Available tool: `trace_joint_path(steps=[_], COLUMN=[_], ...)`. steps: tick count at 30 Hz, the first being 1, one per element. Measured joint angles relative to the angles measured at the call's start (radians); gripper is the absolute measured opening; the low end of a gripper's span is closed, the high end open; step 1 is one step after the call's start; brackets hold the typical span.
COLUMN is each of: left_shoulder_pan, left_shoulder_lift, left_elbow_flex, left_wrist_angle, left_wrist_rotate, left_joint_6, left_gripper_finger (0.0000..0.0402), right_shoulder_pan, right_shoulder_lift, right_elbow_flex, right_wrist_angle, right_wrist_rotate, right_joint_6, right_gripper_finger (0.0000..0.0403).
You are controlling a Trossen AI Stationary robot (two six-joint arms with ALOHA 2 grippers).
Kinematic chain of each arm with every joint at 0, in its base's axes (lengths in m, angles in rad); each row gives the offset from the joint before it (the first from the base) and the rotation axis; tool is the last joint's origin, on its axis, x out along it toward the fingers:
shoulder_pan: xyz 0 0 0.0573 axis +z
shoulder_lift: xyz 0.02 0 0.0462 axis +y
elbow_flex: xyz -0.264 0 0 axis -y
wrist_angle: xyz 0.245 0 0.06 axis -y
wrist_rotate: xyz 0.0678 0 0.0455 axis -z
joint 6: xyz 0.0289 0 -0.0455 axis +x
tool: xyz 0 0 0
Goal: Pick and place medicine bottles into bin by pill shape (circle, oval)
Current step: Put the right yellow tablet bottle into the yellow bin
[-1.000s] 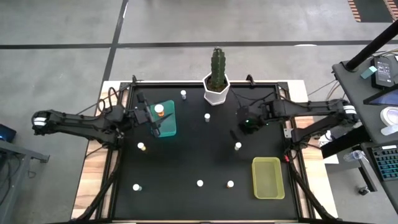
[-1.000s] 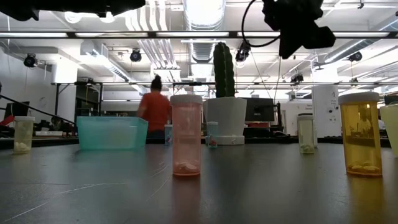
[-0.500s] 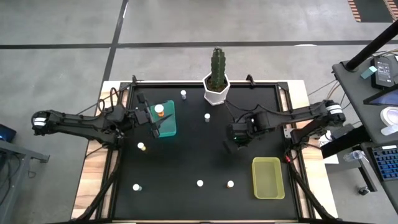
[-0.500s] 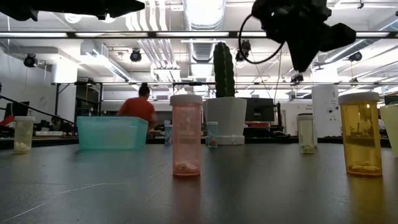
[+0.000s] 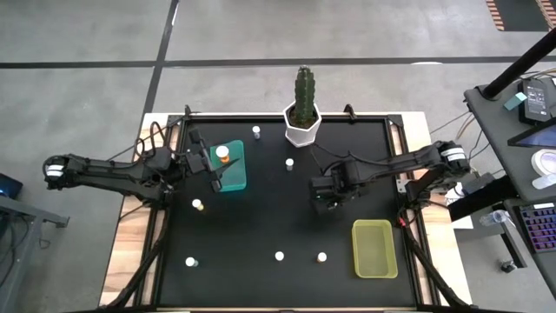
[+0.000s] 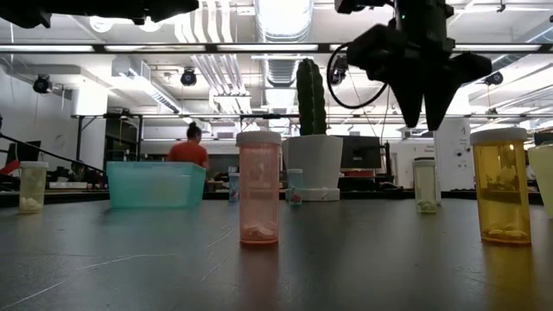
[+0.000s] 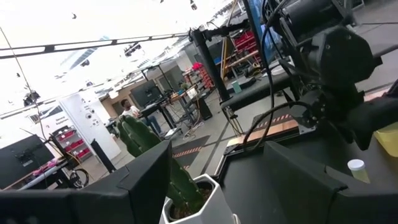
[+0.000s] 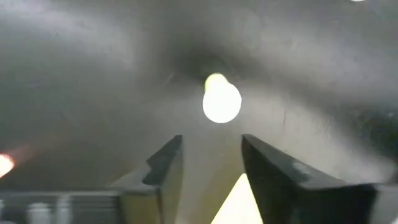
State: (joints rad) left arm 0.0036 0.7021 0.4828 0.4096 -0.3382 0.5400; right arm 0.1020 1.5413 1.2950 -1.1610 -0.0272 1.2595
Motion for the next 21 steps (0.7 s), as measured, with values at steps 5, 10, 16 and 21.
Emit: trace_joint_path(steps=[5, 10, 16, 21], left_shoulder_pan=[0.000, 0.000, 0.000, 0.000], left_shoulder_lift=[0.000, 0.001, 0.003, 0.004], left_elbow_flex=[0.000, 0.000, 0.000, 0.000], left_wrist_angle=[0.000, 0.001, 0.001, 0.001], left_wrist_rotate=[0.000, 0.000, 0.000, 0.000], left_joint_6=[0.000, 0.000, 0.000, 0.000], left_gripper_finger=[0.0238, 0.0238, 0.0238, 0.0238], right_shoulder_pan=[-0.004, -0.007, -0.016, -0.018], right_shoulder_lift=[0.031, 0.060, 0.055, 0.043], right_elbow_flex=[-0.002, -0.007, -0.051, -0.106], right_wrist_angle=[-0.002, -0.003, 0.055, 0.085], right_wrist_rotate=[0.022, 0.050, 0.057, 0.057], right_joint_6=[-0.026, -0.050, -0.064, -0.055], right_gripper_finger=[0.0224, 0.0252, 0.0250, 0.0240])
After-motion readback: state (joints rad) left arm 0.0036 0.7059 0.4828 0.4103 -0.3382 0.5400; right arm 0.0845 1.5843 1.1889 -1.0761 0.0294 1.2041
